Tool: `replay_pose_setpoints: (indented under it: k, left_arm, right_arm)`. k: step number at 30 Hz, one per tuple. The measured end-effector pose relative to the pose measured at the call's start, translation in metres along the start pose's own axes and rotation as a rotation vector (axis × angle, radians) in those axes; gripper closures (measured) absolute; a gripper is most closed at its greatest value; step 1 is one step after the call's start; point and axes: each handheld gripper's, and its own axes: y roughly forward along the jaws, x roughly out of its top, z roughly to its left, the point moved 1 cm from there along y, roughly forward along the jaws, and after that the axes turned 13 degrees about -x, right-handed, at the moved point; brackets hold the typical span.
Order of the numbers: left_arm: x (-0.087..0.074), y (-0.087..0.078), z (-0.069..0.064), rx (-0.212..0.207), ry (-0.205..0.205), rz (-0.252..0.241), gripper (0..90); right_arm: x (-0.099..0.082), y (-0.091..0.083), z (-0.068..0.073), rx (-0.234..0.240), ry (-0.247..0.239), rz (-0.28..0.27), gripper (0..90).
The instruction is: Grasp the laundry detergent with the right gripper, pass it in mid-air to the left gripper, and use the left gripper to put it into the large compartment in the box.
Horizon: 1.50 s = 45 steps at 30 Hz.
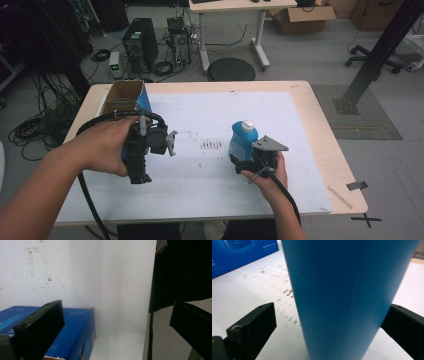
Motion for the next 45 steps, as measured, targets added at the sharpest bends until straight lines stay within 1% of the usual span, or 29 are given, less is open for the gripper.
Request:
replay_pose_setpoints:
  k: [3, 6, 10, 16, 19, 23, 26, 28, 30, 32, 35, 45]
  left_arm:
    - [-0.0009, -0.0005, -0.0004, 0.001, 0.001, 0.000, 0.2]
    - [-0.0018, 0.0001, -0.0009, -0.001, 0.000, -0.002, 0.2]
    - [-0.0036, 0.0012, -0.0016, -0.002, -0.002, -0.003, 0.2]
    - [-0.0054, 0.0008, -0.0020, 0.001, -0.004, -0.008, 0.2]
    - [-0.0058, 0.0005, -0.0021, 0.001, -0.005, -0.006, 0.2]
    - [-0.0055, 0.0013, -0.0015, -0.001, -0.002, -0.003, 0.2]
    - [-0.0049, 0.0022, -0.0008, -0.003, -0.004, -0.001, 0.3]
    - [-0.0047, 0.0021, -0.0007, -0.003, -0.005, -0.001, 0.3]
    - [-0.0044, 0.0018, -0.0007, 0.001, -0.004, -0.007, 0.3]
    - [-0.0037, 0.0005, -0.0007, 0.000, 0.001, -0.003, 0.3]
    - [-0.0031, 0.0000, -0.0005, 0.000, -0.001, -0.001, 0.3]
    - [-0.0005, 0.0014, 0.0010, -0.001, 0.001, 0.003, 0.3]
  right_arm:
    - [-0.0011, 0.0015, 0.0014, -0.008, 0.002, -0.009, 0.6]
    - [-0.0023, 0.0026, 0.0018, -0.018, 0.015, -0.025, 0.6]
    - [-0.0025, 0.0041, 0.0017, -0.027, 0.026, -0.033, 1.5]
    - [-0.0020, 0.0052, 0.0021, -0.037, 0.028, -0.042, 3.8]
    - [-0.0019, 0.0053, 0.0031, -0.035, 0.028, -0.047, 7.6]
    - [-0.0025, 0.0060, 0.0048, -0.049, 0.015, -0.049, 11.1]
    - [-0.0031, 0.0061, 0.0064, -0.050, 0.006, -0.053, 15.0]
    - [-0.0033, 0.0062, 0.0065, -0.051, 0.005, -0.053, 15.7]
    - [-0.0039, 0.0066, 0.0065, -0.056, 0.006, -0.054, 18.7]
    - [-0.0049, 0.0066, 0.0060, -0.060, 0.004, -0.058, 21.4]
    - [-0.0052, 0.0064, 0.0059, -0.053, 0.005, -0.060, 22.5]
    - [-0.0051, 0.0069, 0.0064, -0.050, -0.003, -0.065, 25.9]
